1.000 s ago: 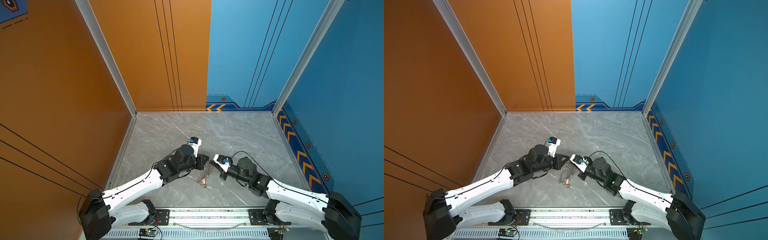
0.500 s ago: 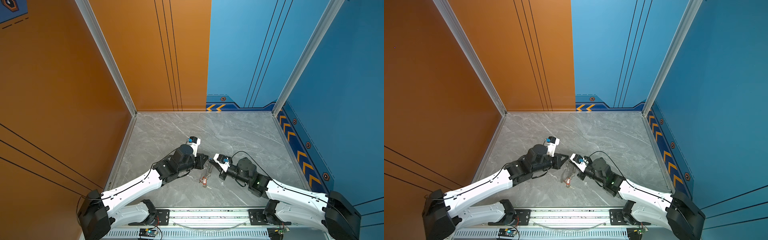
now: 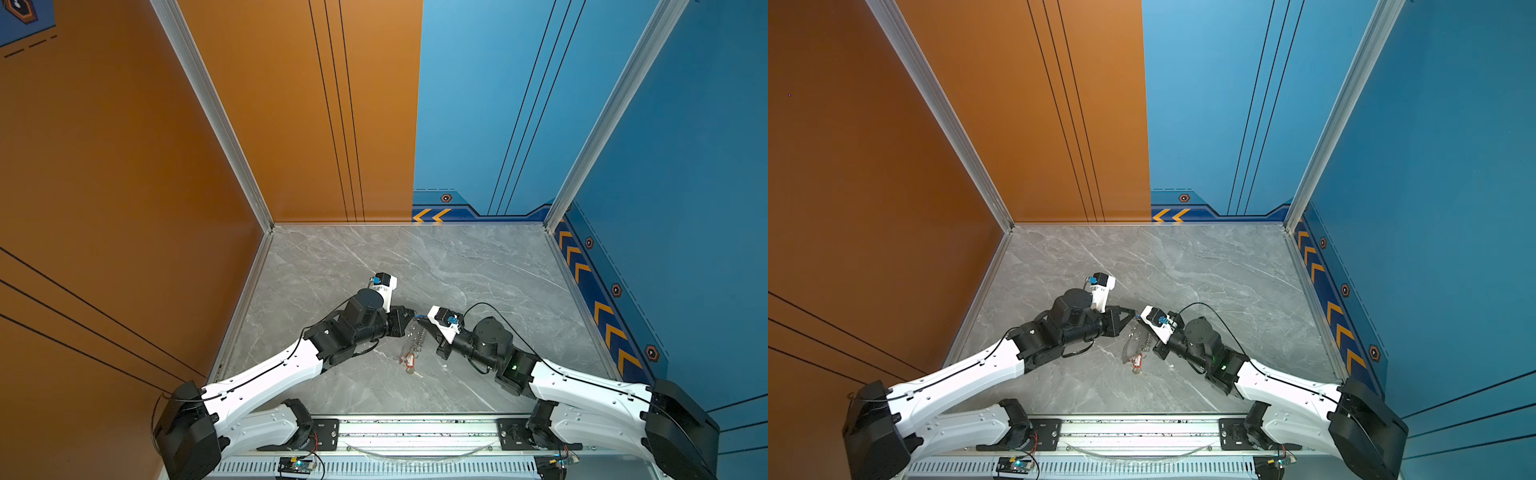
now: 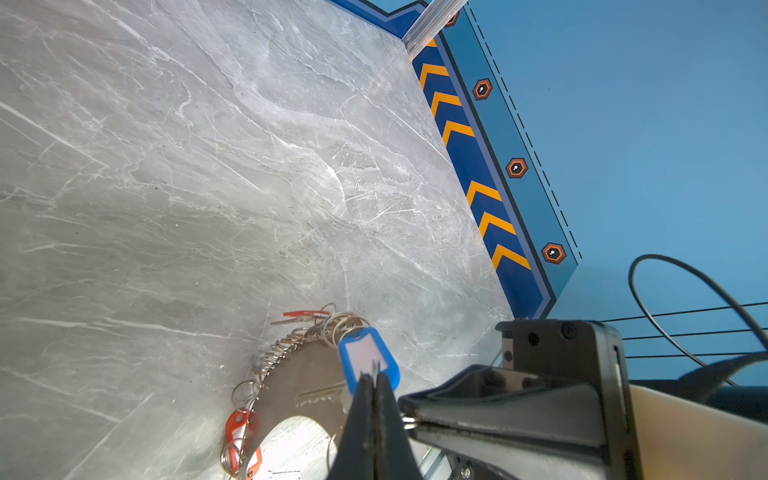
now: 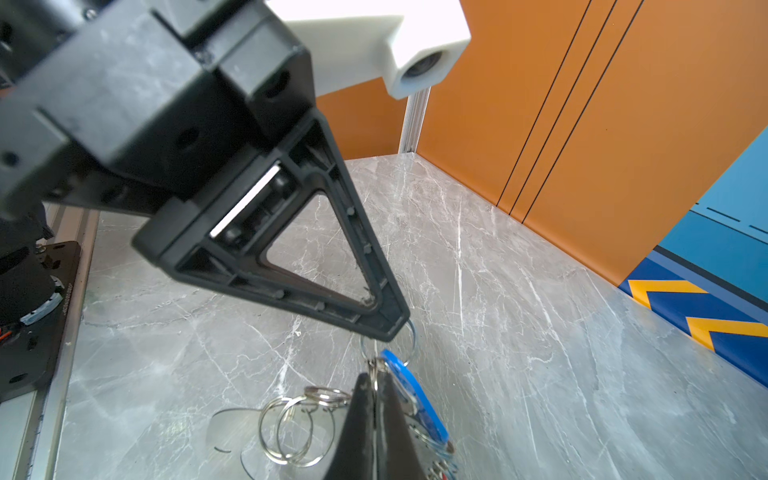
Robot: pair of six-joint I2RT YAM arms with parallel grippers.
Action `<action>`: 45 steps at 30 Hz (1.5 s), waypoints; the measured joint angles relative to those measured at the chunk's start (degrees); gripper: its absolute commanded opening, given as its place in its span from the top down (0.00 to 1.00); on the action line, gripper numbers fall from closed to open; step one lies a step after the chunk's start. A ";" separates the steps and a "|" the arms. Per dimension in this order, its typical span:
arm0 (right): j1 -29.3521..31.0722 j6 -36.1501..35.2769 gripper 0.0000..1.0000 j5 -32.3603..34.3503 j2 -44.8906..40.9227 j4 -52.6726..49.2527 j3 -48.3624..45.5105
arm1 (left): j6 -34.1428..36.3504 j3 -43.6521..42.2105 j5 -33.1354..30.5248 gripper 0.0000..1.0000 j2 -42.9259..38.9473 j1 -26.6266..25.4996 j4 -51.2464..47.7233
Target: Put the keys on the keyring
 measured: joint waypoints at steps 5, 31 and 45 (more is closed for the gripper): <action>0.31 1.49 1.00 2.32 0.26 3.30 -1.09 | -0.04 -0.04 0.66 1.00 0.68 0.07 0.44; 0.74 -0.33 0.89 3.02 2.91 -3.72 4.28 | 0.04 -0.74 0.17 1.00 -0.44 0.33 0.72; 0.85 -0.26 0.75 3.93 -0.98 -2.86 3.50 | -0.46 -1.29 -1.95 1.00 -1.05 0.35 2.05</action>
